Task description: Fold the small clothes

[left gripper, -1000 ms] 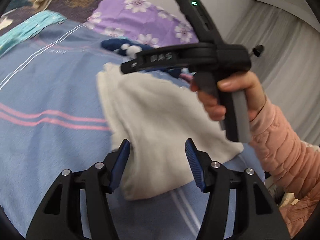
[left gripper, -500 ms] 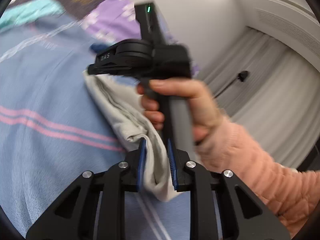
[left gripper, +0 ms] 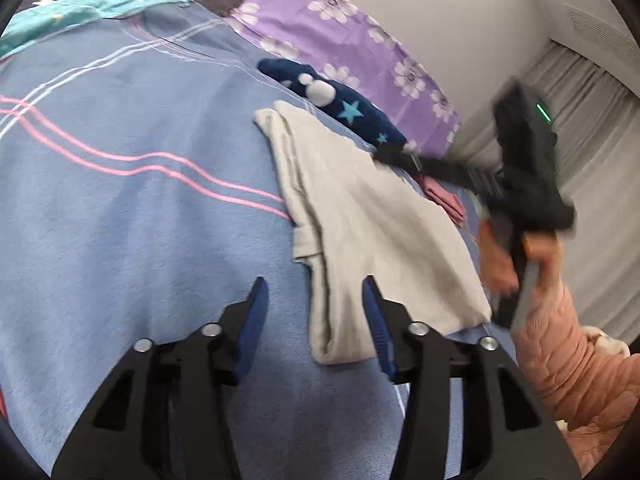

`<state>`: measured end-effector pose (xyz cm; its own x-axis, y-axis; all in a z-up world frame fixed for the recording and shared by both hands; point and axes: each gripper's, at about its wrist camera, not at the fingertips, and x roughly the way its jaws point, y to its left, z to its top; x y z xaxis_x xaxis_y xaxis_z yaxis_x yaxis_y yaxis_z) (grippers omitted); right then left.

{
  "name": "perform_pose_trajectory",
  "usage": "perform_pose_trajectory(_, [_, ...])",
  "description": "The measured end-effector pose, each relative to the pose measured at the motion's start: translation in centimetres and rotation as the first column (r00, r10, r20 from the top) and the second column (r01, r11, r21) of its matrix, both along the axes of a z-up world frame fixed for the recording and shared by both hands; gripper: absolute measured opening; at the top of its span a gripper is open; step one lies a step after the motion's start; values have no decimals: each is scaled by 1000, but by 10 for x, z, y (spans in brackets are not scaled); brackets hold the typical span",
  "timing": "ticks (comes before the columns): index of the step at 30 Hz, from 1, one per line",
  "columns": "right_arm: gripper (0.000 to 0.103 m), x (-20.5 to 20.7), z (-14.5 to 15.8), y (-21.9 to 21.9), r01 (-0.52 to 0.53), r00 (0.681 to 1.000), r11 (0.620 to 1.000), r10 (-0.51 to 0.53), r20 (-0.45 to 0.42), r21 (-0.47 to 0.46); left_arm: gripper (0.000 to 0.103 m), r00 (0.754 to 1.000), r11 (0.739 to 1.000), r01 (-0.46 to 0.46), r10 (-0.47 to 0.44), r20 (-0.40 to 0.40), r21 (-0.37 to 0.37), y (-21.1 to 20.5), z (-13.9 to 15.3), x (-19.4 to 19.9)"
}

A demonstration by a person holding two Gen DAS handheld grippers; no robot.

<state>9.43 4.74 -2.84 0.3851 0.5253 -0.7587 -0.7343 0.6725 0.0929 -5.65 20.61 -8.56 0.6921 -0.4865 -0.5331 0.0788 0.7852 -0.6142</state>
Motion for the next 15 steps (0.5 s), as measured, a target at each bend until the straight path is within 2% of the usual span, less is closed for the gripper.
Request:
perform_pose_trajectory(4, [43, -69, -12, -20, -107, 990, 991, 114, 81, -83, 56, 999, 999, 49, -49, -9, 15, 5, 2, 25])
perform_pose_trajectory(6, [46, -98, -20, -19, -150, 980, 980, 165, 110, -130, 56, 999, 999, 40, -39, -35, 31, 12, 2, 42])
perform_pose_trajectory(10, [54, -146, -40, -7, -203, 934, 937, 273, 232, -283, 56, 997, 996, 42, -37, -67, 73, 17, 1, 74])
perform_pose_trajectory(12, [54, -159, -54, 2, -206, 911, 912, 311, 271, -354, 56, 996, 997, 51, -45, -83, 64, 21, -1, 93])
perform_pose_trajectory(15, [54, -158, -59, 8, -186, 913, 917, 294, 284, -351, 56, 994, 998, 48, -43, -103, 52, 21, -7, 106])
